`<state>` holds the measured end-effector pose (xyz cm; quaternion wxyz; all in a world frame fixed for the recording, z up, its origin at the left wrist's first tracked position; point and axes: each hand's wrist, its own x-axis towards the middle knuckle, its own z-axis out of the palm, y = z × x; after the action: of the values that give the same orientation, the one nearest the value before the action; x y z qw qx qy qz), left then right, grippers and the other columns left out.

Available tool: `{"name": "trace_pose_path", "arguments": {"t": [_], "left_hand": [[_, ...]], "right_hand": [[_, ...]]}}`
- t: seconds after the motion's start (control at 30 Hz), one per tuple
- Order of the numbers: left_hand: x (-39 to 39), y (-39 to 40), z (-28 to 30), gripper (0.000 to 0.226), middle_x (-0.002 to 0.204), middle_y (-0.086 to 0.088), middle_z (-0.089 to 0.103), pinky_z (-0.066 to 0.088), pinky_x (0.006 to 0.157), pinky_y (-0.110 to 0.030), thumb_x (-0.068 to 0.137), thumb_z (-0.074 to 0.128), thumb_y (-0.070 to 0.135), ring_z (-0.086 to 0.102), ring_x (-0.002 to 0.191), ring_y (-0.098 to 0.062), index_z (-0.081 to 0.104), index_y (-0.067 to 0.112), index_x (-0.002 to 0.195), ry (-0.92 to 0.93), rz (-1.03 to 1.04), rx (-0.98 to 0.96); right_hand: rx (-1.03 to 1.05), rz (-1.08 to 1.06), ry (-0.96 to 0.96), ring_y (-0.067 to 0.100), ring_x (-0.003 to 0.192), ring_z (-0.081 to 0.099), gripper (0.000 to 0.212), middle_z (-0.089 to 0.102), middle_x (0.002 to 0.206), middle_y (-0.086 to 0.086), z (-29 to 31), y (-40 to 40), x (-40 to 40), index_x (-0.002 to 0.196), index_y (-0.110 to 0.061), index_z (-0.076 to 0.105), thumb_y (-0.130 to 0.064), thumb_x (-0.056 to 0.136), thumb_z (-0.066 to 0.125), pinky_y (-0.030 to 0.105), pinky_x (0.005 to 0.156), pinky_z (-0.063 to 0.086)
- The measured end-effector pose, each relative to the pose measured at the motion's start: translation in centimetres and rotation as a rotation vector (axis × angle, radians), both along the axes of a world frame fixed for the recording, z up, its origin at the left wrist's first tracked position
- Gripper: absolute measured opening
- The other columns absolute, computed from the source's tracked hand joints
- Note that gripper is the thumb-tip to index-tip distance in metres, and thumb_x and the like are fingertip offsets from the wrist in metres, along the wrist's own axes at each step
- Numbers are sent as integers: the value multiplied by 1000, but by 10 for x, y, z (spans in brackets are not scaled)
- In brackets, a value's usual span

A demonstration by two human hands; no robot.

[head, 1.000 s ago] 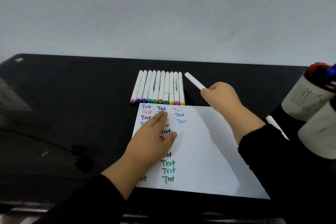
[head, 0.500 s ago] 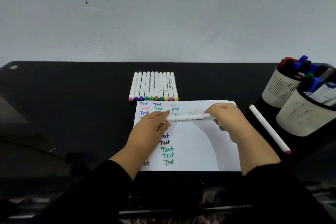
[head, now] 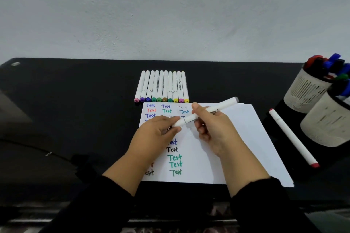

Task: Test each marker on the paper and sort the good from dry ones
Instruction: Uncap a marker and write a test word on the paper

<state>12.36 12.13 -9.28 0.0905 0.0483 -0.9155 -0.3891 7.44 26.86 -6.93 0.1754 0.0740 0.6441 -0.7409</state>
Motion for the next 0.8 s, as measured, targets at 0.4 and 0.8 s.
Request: {"name": "trace_pose_path", "arguments": {"t": [0.4, 0.8], "left_hand": [[-4, 3, -2, 45, 91, 26, 48, 32, 70, 0, 87, 60, 40, 49, 92, 4, 53, 32, 130, -47, -2, 26], [-3, 2, 4, 22, 88, 7, 56, 38, 66, -17, 94, 49, 39, 50, 80, -4, 62, 34, 110, -148, -117, -136]], "right_hand": [[52, 27, 14, 5, 34, 37, 26, 44, 48, -1, -5, -10, -9, 67, -15, 49, -17, 90, 62, 15, 36, 32], [115, 64, 204, 7, 41, 40, 32, 43, 50, 1, -11, -8, -5, 63, -13, 43, -13, 91, 59, 17, 43, 37]]}}
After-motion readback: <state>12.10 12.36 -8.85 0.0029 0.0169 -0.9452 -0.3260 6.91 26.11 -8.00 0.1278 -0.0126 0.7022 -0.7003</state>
